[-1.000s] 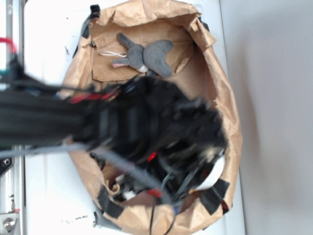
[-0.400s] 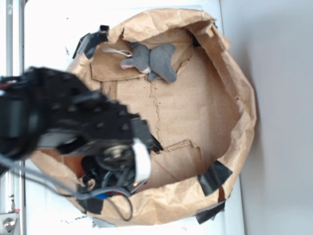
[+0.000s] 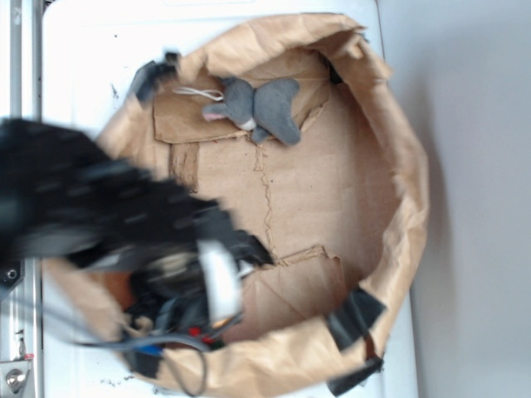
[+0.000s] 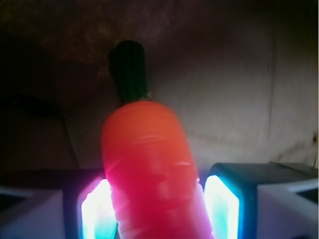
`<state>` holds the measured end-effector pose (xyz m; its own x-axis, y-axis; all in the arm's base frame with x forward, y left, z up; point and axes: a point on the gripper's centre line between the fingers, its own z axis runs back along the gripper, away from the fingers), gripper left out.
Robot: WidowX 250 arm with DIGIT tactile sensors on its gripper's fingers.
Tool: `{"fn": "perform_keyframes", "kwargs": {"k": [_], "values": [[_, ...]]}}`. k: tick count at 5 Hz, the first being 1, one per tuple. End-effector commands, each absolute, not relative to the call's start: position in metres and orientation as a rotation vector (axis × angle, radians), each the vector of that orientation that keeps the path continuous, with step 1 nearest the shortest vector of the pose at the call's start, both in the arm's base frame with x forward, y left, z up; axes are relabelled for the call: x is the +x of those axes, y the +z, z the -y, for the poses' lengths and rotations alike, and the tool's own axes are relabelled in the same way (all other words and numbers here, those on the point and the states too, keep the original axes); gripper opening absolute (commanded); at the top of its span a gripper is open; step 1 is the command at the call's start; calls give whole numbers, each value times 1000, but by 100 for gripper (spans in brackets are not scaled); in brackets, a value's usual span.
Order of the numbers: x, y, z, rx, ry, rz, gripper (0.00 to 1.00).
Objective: Grab the carrot.
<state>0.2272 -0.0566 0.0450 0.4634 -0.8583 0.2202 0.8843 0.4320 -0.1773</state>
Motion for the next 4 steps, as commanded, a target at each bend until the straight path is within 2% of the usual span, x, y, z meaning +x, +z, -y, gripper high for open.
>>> {"fn": "perform_keyframes", "kwargs": {"k": [1,2,3,4], "values": [[291,125,4,-310,-786,275,0],[310,148,-8,-276,-708,317,0],[307,159,-19,-226,-643,336,0],[292,177,-27,-166,-571,374,0]]}}
